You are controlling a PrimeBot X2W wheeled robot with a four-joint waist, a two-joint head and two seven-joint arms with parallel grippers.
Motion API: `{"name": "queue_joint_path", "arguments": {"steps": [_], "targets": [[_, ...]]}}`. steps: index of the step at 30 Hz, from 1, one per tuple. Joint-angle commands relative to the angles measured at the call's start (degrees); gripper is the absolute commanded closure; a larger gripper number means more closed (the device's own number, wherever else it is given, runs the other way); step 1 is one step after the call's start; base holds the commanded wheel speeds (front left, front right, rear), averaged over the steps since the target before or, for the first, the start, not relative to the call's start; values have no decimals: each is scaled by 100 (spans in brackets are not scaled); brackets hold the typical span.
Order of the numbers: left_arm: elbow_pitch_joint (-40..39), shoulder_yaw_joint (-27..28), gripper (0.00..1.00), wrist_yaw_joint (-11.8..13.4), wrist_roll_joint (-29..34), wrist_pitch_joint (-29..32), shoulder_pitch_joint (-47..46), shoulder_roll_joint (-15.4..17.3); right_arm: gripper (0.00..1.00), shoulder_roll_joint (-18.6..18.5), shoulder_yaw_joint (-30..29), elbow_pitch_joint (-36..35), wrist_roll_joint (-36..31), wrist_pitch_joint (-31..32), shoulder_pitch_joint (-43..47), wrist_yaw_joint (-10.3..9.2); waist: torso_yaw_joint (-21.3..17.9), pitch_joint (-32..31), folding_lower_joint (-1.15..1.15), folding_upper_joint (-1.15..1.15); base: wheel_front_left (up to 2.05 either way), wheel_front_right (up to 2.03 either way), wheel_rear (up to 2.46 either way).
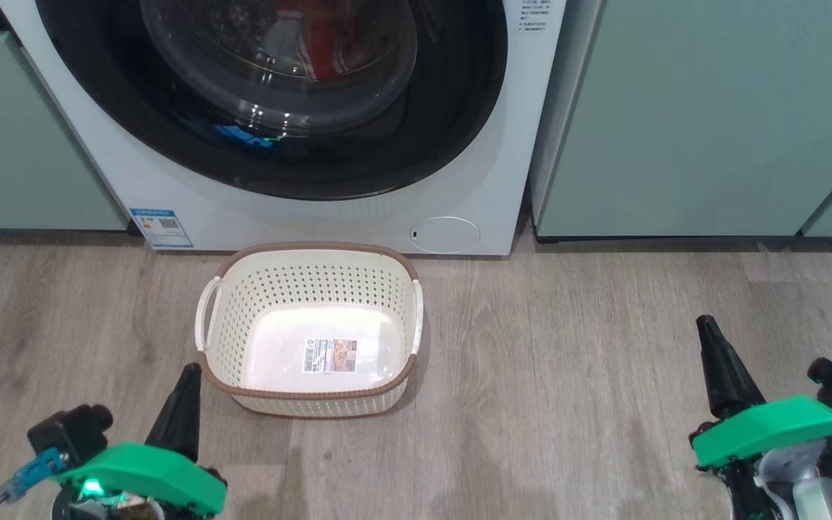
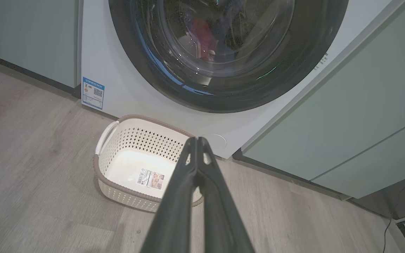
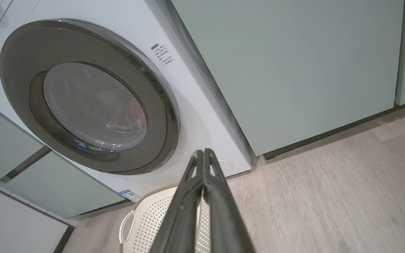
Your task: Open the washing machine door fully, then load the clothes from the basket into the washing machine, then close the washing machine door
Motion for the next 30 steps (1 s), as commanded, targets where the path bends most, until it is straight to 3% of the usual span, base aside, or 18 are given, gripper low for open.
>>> {"name": "queue_joint_path", "arguments": {"steps": [1, 30], "targets": [[-152, 143, 100, -44, -156, 38, -321, 20, 100, -24, -1, -160, 177, 39, -296, -1, 1, -2, 0, 0, 0, 0, 0], [153, 430, 100, -257, -2031, 368, -564, -140, 100, -28, -35, 36, 2113, 317, -433, -1, 26, -46, 0, 0, 0, 0, 0]]}}
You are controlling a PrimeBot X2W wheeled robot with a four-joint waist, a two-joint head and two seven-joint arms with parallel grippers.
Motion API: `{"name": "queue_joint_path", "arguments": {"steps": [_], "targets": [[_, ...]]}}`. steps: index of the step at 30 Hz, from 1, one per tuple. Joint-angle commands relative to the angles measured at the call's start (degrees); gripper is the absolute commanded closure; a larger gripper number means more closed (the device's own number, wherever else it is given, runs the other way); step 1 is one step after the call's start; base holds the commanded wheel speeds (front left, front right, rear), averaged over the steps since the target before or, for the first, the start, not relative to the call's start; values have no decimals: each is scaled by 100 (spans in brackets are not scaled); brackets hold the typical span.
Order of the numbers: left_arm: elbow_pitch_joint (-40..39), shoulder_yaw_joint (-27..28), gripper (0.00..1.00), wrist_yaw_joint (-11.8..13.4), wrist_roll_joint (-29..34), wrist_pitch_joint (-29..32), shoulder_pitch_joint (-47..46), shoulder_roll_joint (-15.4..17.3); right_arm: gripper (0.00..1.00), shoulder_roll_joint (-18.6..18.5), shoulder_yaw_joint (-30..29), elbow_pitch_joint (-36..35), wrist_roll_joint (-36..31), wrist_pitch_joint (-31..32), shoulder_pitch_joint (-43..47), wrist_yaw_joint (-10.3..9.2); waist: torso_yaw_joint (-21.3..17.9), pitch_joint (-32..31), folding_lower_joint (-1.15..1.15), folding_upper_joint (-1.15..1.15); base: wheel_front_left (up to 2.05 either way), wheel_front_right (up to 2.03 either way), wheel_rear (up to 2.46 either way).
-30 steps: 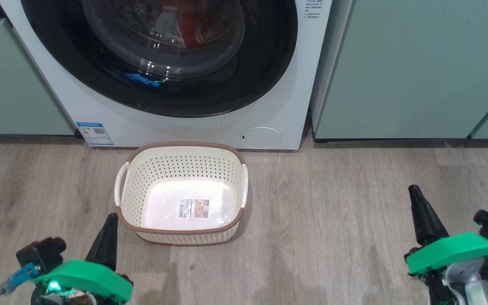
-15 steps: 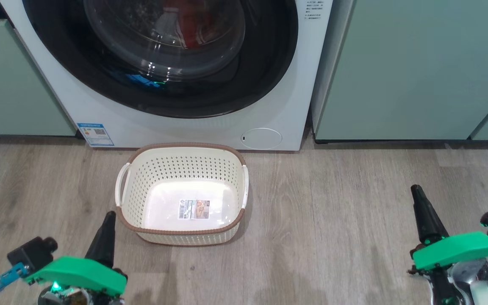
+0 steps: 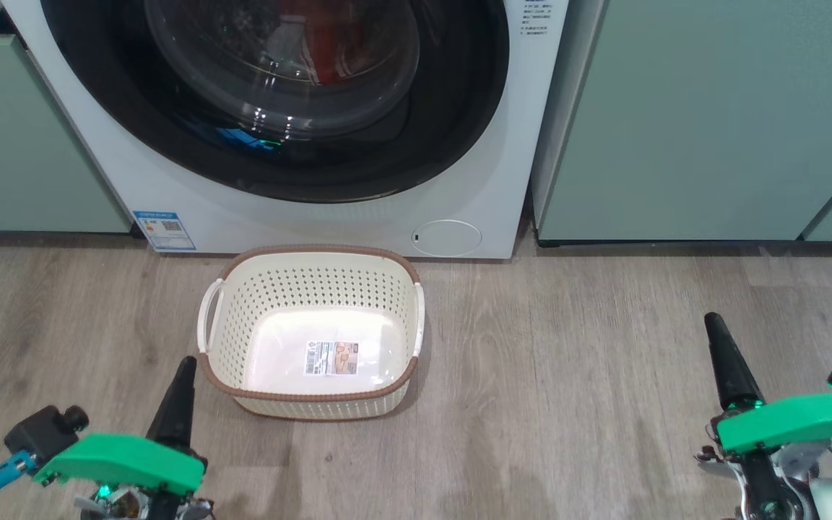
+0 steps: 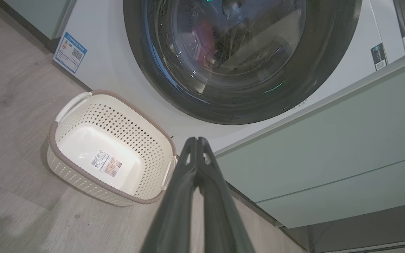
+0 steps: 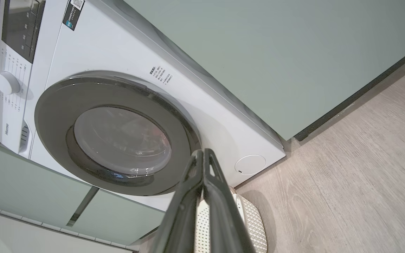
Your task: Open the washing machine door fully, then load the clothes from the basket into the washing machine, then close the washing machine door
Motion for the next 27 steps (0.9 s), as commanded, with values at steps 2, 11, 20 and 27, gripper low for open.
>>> {"name": "queue_joint_path", "arguments": {"steps": [2, 11, 20, 27], "targets": [[-122, 200, 100, -72, -227, 50, -361, 11, 100, -29, 37, -162, 245, 46, -315, 0, 2, -3, 0, 0, 0, 0, 0], [-24, 296, 100, -138, -803, 158, -438, -43, 100, -30, 27, -101, 846, 132, -357, 0, 10, -17, 0, 0, 0, 0, 0], [75, 394, 100, -204, -1378, 268, -516, -100, 100, -32, 16, -40, 1448, 219, -400, 0, 17, -31, 0, 0, 0, 0, 0], [151, 471, 100, -256, -1822, 355, -576, -144, 100, -33, 8, 7, 1914, 285, -433, -1, 23, -41, 0, 0, 0, 0, 0]]}}
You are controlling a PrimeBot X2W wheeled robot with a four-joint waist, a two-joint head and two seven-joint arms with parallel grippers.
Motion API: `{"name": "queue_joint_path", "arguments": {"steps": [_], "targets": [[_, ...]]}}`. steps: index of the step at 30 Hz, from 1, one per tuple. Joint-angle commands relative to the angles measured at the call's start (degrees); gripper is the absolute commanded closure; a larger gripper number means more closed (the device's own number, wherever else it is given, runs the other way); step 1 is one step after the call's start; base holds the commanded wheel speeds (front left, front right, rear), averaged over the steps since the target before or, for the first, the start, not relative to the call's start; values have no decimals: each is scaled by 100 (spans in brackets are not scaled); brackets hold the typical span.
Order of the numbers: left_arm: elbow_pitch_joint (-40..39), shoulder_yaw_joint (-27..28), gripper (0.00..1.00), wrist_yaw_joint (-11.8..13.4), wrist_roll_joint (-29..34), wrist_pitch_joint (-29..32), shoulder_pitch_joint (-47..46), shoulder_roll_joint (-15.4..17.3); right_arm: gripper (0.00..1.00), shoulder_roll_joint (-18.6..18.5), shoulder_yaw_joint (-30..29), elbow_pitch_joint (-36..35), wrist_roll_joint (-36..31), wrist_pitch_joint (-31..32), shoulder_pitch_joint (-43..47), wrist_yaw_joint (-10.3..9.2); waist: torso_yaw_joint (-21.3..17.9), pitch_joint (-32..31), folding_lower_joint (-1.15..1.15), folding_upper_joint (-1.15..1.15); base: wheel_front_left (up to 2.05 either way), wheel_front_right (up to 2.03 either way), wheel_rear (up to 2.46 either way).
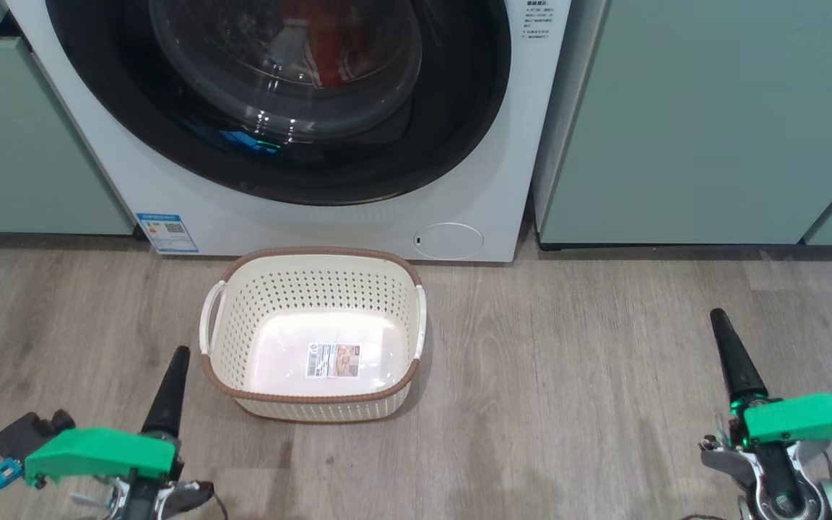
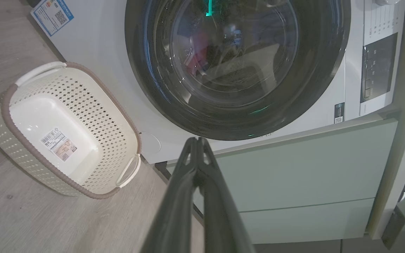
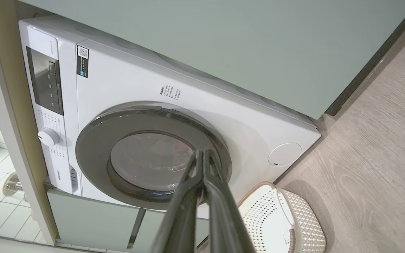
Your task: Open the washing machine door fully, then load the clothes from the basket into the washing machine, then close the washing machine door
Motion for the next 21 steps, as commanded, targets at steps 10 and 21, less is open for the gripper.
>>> {"name": "queue_joint_path", "arguments": {"steps": [10, 21], "targets": [[-40, 279, 100, -121, -684, 130, -431, -40, 100, -34, 63, -109, 719, 121, -354, -1, 8, -14, 0, 0, 0, 0, 0], [81, 405, 100, -202, -1382, 270, -527, -113, 100, -36, 50, -34, 1454, 226, -406, -1, 18, -31, 0, 0, 0, 0, 0]]}}
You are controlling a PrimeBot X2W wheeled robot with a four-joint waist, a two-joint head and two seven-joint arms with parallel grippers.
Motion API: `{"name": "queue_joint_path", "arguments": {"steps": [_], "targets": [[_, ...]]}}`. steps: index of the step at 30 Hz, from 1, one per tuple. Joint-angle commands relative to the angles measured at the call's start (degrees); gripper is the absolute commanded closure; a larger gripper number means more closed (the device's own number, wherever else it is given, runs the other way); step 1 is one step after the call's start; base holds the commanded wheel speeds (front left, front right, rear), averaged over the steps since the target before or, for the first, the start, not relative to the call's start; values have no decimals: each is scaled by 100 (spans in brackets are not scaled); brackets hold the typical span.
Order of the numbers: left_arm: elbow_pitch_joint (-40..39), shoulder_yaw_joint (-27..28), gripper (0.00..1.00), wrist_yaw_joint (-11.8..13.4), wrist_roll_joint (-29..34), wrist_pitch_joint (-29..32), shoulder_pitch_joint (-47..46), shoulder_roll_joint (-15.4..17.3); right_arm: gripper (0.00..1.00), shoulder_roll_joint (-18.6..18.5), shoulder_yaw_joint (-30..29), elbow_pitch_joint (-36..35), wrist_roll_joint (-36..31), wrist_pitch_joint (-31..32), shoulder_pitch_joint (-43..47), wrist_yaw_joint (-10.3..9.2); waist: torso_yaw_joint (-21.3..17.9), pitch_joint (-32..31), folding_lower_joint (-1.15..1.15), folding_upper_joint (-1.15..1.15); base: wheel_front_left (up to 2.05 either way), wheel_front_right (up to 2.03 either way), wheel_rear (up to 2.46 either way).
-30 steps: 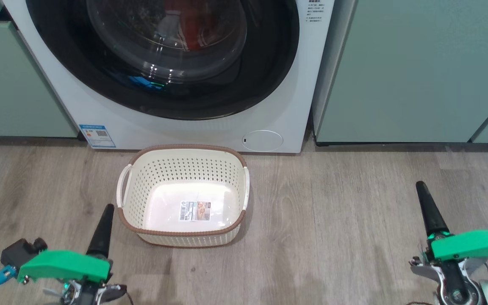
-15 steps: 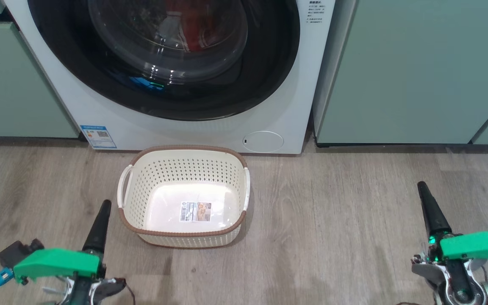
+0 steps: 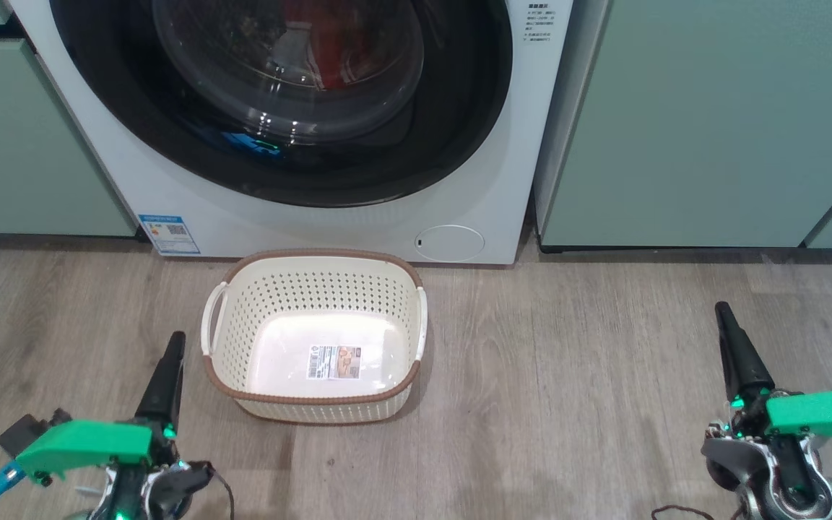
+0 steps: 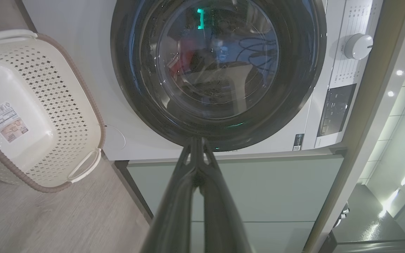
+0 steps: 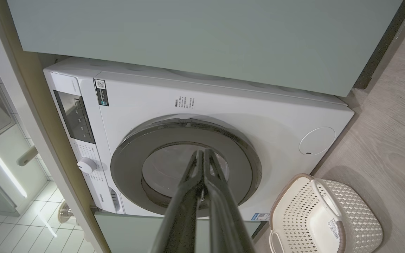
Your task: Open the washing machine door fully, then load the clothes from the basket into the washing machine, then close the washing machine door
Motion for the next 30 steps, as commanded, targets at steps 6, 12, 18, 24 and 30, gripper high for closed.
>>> {"name": "queue_joint_path", "arguments": {"steps": [6, 12, 18, 24, 30], "targets": [[-63, 277, 100, -94, -490, 123, -364, -9, 100, -36, 77, -119, 526, 115, -315, 0, 6, -10, 0, 0, 0, 0, 0], [-48, 301, 100, -104, -568, 147, -376, -24, 100, -37, 76, -110, 615, 127, -322, 0, 7, -12, 0, 0, 0, 0, 0], [-47, 311, 100, -104, -559, 156, -377, -31, 100, -37, 76, -110, 616, 127, -322, 0, 7, -12, 0, 0, 0, 0, 0], [-47, 321, 100, -104, -551, 163, -378, -38, 100, -37, 76, -110, 616, 127, -322, 0, 7, -12, 0, 0, 0, 0, 0], [-47, 329, 100, -104, -545, 170, -378, -44, 100, -37, 76, -110, 616, 127, -322, 0, 7, -12, 0, 0, 0, 0, 0]]}}
